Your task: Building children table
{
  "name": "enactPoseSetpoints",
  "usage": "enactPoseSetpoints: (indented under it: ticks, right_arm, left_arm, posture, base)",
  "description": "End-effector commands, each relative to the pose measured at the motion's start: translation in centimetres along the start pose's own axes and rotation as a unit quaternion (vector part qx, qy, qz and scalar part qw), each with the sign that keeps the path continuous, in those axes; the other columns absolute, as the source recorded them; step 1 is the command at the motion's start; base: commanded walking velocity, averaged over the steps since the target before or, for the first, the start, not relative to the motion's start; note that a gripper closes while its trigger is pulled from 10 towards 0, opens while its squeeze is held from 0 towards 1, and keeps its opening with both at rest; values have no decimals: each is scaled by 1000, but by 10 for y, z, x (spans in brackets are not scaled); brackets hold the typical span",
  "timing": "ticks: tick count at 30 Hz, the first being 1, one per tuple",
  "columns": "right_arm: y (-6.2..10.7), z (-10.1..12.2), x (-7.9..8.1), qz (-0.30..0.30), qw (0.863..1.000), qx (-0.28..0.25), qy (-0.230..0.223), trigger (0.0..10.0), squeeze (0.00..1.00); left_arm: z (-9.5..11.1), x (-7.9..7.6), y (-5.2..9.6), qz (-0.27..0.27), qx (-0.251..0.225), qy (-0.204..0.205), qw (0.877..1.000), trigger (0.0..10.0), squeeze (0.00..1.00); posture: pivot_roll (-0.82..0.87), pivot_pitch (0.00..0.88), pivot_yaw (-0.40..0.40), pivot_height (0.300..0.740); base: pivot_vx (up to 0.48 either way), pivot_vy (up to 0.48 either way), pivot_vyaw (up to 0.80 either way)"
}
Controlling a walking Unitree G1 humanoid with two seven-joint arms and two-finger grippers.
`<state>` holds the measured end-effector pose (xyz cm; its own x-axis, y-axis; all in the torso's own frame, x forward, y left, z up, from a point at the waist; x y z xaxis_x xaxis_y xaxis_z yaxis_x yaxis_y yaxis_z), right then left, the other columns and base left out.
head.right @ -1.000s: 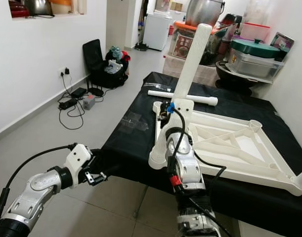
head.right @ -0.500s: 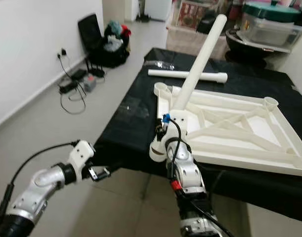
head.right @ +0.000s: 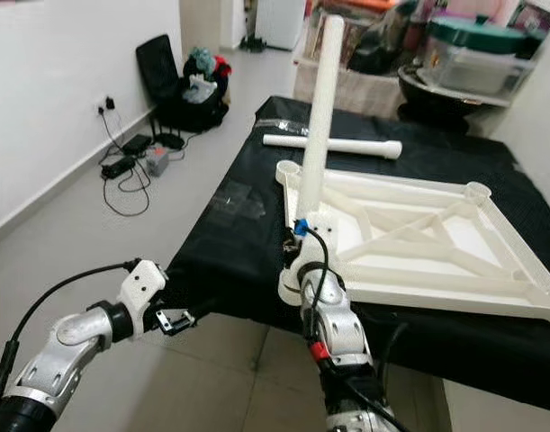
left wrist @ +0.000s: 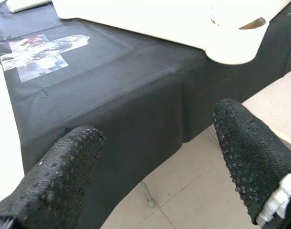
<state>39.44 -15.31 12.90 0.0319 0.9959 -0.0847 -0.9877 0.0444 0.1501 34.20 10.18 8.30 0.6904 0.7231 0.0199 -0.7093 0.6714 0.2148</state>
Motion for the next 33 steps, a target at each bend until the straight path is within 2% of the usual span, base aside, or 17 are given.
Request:
enactPoseSetpoints:
  ticks: [1,8,10,12,13,14,17,20,22,24,26,27,28,29,31,33]
  right_arm:
    - [2,-17,-9,-18,999,25,-10,0,0]
    - [2,0,-10,-28,998,-17,-47,0,0]
    - [1,15,-12,-29,996,-51,-72,0,0]
    - [1,21,-12,-28,995,-62,-79,0,0]
    - [1,36,-11,-23,992,-88,-90,0,0]
    - [1,36,-11,-23,992,-88,-90,0,0]
    - [8,90,-6,0,976,-179,-120,0,0]
    - [9,97,-5,4,974,-192,-123,0,0]
    - [13,114,-2,19,965,-217,-145,0,0]
    - [13,120,7,44,955,-217,-200,0,0]
    - [13,121,10,52,951,-213,-218,0,0]
    - [14,121,21,76,947,-206,-236,0,0]
    - [14,116,40,111,948,-190,-231,0,0]
    - [14,116,40,111,948,-190,-231,0,0]
    - [14,107,58,135,954,-176,-199,0,0]
    - [15,102,68,147,957,-173,-183,0,0]
  left_arm:
    - [0,0,-2,-3,2,-6,1000,10000,0]
    - [0,2,-1,3,1,-9,1000,10000,0]
    - [3,3,-2,4,-2,-10,1000,10000,0]
    - [4,4,-2,5,-3,-11,1000,10000,0]
    - [5,5,-2,5,-4,-12,1000,10000,0]
    - [5,5,-2,5,-4,-12,1000,10000,0]
    - [8,7,-3,4,-6,-15,1000,10000,0]
    - [9,8,-3,4,-6,-16,1000,10000,0]
    - [15,9,-5,3,-17,-8,1000,10000,0]
    - [26,10,-7,3,-38,8,999,10000,0]
    - [29,11,-7,3,-44,12,999,10000,0]
    - [34,11,-7,1,-52,12,999,10000,0]
    - [38,8,-9,-7,-58,6,998,10000,0]
    - [38,8,-9,-7,-58,6,998,10000,0]
    - [40,4,-11,-18,-58,-1,998,10000,0]
    - [42,2,-12,-25,-58,-5,998,10000,0]
  posture:
    - [44,0,-98,740]
    - [47,0,-97,740]
    - [48,0,-94,740]
    - [48,0,-94,740]
    - [48,0,-90,740]
    - [48,0,-90,740]
    - [41,0,-81,740]
    - [41,0,-81,740]
    - [41,0,-80,740]
    - [47,0,-82,740]
    - [47,0,-82,740]
    - [54,0,-84,740]
    - [61,0,-88,740]
    - [61,0,-88,740]
    - [64,0,-92,740]
    - [64,0,-92,740]
  base:
    - [0,0,0]
    - [0,0,0]
    - [0,0,0]
    - [0,0,0]
    - [0,0,0]
    - [0,0,0]
    - [0,0,0]
    - [0,0,0]
    - [0,0,0]
    - [0,0,0]
    - [0,0,0]
    - [0,0,0]
    - [0,0,0]
    - [0,0,0]
    - [0,0,0]
    - [0,0,0]
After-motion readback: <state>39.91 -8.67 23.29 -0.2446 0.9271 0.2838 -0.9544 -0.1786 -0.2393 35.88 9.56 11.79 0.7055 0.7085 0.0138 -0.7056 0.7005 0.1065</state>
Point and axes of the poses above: a point about 5 cm out from each wrist's last joint towards the gripper, its own y axis pointing back from the gripper into the wrist, its own z axis along the axis of the wrist's last joint, x = y × z, the point moved 6 cm from there along -y, pointing out of the wrist towards the gripper, and after that the axes turned 10 degrees about y, right-handed, at the moved point
